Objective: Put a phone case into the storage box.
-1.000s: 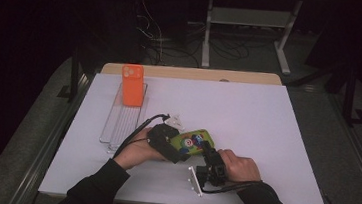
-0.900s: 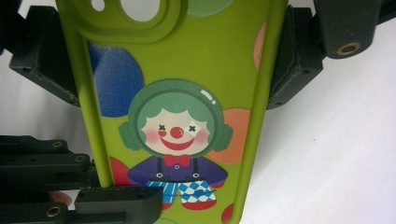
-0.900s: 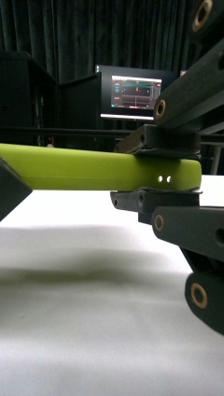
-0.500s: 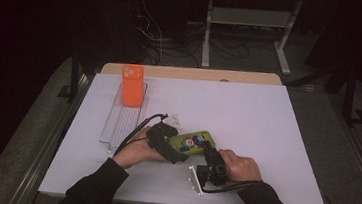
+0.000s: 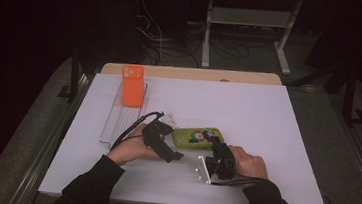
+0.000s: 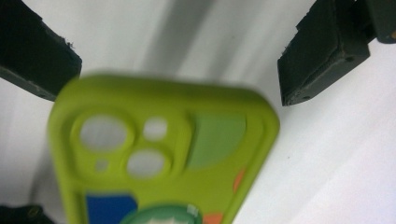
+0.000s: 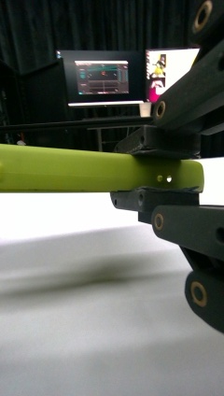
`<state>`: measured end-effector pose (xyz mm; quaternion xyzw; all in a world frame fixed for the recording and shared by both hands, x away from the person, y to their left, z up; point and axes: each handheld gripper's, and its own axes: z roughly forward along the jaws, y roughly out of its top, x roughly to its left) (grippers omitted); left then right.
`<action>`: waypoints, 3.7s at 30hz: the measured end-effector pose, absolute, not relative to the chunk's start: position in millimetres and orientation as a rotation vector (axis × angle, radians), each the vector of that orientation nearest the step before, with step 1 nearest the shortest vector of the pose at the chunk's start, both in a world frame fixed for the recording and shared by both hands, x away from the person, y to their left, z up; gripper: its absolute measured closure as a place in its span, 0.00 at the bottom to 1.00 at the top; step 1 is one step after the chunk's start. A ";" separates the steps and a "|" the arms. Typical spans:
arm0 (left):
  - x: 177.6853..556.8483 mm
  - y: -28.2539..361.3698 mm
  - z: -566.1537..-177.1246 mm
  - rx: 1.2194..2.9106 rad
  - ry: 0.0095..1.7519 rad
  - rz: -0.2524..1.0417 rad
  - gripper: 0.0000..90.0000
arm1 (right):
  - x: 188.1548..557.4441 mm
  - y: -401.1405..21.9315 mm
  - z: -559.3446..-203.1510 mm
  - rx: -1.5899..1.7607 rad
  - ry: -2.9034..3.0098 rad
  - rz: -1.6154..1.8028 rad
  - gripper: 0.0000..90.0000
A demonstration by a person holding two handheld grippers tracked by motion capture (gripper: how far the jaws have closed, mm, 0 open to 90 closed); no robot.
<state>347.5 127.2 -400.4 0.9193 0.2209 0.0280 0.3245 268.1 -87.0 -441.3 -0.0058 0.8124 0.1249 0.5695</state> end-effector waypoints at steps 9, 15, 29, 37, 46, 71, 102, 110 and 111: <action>349.7 130.9 -400.7 2.411 0.601 0.084 0.00 | 274.9 -100.4 -432.5 0.117 1.953 0.376 0.84; 349.2 129.8 -401.2 2.399 0.606 0.087 0.00 | 278.5 -107.1 -424.3 0.218 1.987 0.477 0.84; 351.1 130.4 -401.8 2.416 0.615 0.112 0.00 | 286.5 -123.2 -406.1 0.561 2.047 0.776 0.84; 353.0 133.7 -399.6 2.431 0.615 0.113 0.00 | 296.1 -135.8 -401.8 0.901 2.078 1.084 0.84; 356.8 137.0 -393.3 2.315 0.696 0.103 0.00 | 305.4 -146.7 -407.1 1.243 2.066 1.328 0.84; 394.8 106.6 -337.8 2.104 0.730 0.004 0.00 | 296.4 -117.0 -413.4 1.329 2.062 1.497 0.84; 406.8 79.0 -336.5 2.009 0.791 -0.016 0.08 | 294.8 -104.5 -415.5 1.302 2.087 1.508 0.84; 406.9 79.8 -336.0 2.010 0.786 -0.018 0.12 | 294.8 -103.0 -416.4 1.298 2.093 1.504 0.84; 406.9 79.7 -335.9 2.008 0.784 -0.018 0.12 | 294.7 -103.0 -416.5 1.297 2.093 1.502 0.84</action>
